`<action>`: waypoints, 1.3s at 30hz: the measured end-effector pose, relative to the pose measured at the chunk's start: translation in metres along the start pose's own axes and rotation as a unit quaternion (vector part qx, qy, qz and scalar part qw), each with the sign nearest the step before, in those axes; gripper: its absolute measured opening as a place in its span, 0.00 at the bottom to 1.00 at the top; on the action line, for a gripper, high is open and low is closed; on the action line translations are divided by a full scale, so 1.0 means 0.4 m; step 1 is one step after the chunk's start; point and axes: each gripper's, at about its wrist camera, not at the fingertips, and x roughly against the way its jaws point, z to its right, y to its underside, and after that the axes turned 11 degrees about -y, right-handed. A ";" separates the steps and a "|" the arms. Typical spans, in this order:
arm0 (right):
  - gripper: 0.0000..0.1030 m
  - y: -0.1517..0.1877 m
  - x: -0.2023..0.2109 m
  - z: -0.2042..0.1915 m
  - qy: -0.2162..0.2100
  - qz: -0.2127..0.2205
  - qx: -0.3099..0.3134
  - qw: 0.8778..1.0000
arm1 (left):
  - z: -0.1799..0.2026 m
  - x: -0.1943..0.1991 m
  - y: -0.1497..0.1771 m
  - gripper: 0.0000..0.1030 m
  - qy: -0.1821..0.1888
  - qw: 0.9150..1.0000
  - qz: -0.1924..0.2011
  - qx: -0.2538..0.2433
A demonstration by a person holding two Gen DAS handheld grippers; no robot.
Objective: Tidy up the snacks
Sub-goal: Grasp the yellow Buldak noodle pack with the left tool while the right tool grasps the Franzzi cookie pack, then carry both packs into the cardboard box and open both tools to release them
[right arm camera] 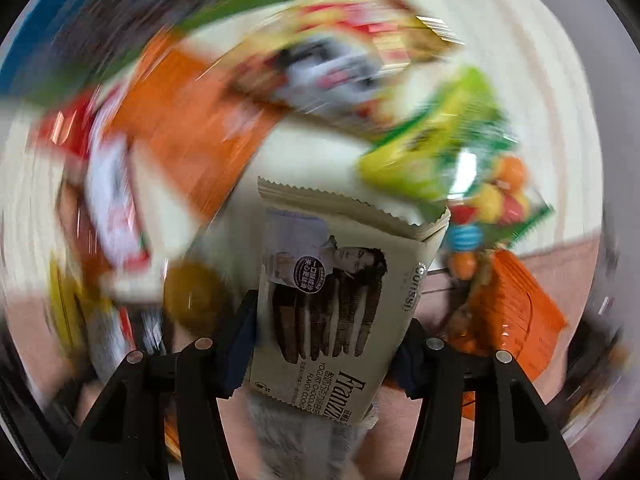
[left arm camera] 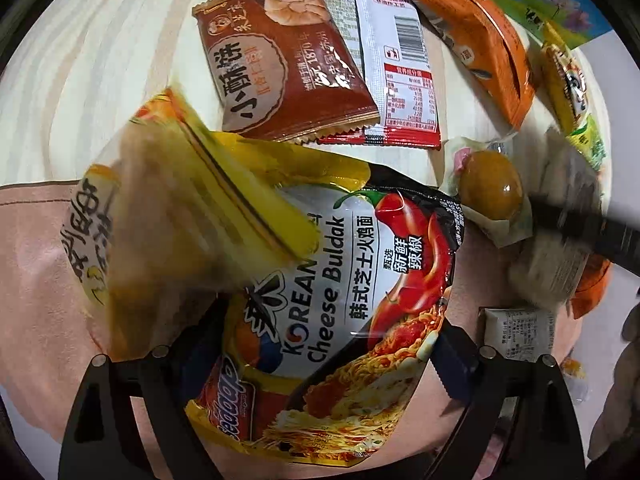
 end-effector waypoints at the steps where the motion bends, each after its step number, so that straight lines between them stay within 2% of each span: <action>1: 0.58 0.009 -0.006 -0.017 0.007 -0.016 0.031 0.999 | -0.005 -0.001 -0.006 0.90 0.006 1.000 -0.001 0.002; 4: 0.61 0.027 -0.016 -0.041 0.016 -0.039 0.082 0.996 | -0.014 -0.035 -0.001 0.90 0.013 1.000 -0.001 0.000; 5: 0.69 0.029 -0.013 -0.038 0.013 -0.037 0.077 0.996 | -0.018 -0.037 -0.003 0.90 0.012 1.000 -0.002 -0.002; 7: 0.77 0.035 -0.003 -0.028 0.001 -0.023 0.051 0.998 | -0.021 -0.044 -0.005 0.90 0.009 1.000 -0.002 -0.005; 8: 0.77 0.041 0.003 -0.017 -0.009 -0.014 0.034 0.999 | -0.010 -0.051 -0.011 0.90 0.008 1.000 -0.002 -0.005; 13: 0.75 0.076 0.004 0.013 -0.041 0.009 -0.029 0.999 | 0.023 -0.036 0.013 0.89 -0.009 1.000 0.011 0.012; 14: 0.61 0.083 0.007 0.015 -0.042 0.017 -0.035 0.998 | 0.040 -0.029 0.017 0.89 -0.014 1.000 0.015 0.018; 15: 0.59 0.090 0.011 0.015 -0.044 0.023 -0.037 0.998 | 0.035 -0.020 0.025 0.89 -0.018 0.999 0.019 0.025; 20: 0.58 0.117 0.043 0.022 -0.069 0.037 -0.018 0.997 | 0.033 0.028 0.031 0.89 -0.024 0.998 0.023 0.060; 23: 0.58 0.115 0.066 0.007 -0.089 0.038 -0.008 0.995 | 0.028 0.084 0.028 0.88 -0.034 0.996 0.031 0.077; 27: 0.58 0.120 0.154 0.025 -0.127 0.045 0.016 0.991 | 0.031 0.161 -0.002 0.88 -0.045 0.994 0.054 0.089; 32: 0.58 0.106 0.280 0.007 -0.170 0.059 0.063 0.982 | 0.025 0.307 -0.004 0.88 -0.054 0.987 0.107 0.107; 37: 0.58 0.072 0.421 0.027 -0.198 0.086 0.092 0.972 | 0.058 0.434 -0.007 0.88 -0.039 0.981 0.152 0.114; 39: 0.58 0.044 0.464 0.050 -0.205 0.101 0.102 0.968 | 0.094 0.469 -0.043 0.88 -0.031 0.979 0.170 0.113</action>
